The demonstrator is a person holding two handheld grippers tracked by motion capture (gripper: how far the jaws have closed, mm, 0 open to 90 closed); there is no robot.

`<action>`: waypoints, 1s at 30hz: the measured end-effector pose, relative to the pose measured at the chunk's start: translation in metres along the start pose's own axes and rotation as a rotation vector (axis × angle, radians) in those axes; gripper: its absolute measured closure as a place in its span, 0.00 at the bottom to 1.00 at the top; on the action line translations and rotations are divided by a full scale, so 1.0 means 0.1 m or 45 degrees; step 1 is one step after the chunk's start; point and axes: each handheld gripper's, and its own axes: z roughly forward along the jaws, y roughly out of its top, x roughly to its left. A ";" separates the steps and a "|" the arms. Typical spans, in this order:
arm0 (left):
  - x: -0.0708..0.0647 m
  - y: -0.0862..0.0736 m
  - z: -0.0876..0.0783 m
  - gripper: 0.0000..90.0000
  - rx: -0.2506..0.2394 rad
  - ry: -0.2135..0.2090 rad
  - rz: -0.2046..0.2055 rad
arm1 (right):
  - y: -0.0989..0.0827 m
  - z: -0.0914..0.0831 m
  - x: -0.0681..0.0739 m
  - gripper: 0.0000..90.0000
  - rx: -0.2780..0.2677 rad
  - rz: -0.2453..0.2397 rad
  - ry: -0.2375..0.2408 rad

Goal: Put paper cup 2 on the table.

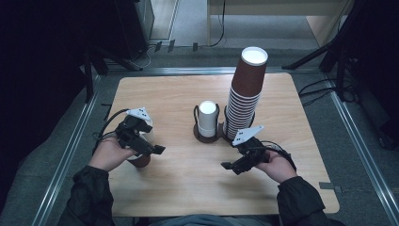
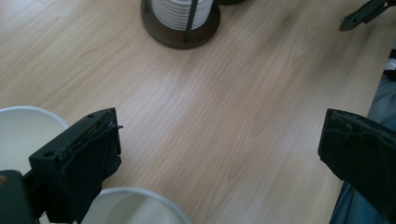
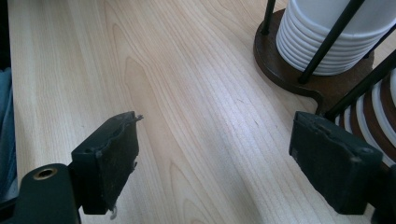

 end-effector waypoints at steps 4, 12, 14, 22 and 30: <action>-0.06 0.06 0.11 0.00 0.019 -0.008 0.019 | -0.01 0.00 0.01 0.18 0.005 0.001 0.002; -0.21 0.17 0.33 0.00 0.034 -0.037 0.057 | -0.01 0.01 0.03 0.18 0.007 -0.009 0.004; -0.24 0.18 0.38 0.00 0.042 -0.040 0.071 | -0.01 0.00 0.03 0.18 0.006 -0.010 0.005; -0.40 0.24 0.62 0.00 0.083 -0.028 0.115 | -0.01 0.02 0.05 0.18 0.008 -0.014 0.011; -0.52 0.28 0.78 0.00 0.052 -0.042 0.139 | -0.01 0.04 0.07 0.18 0.020 -0.023 0.016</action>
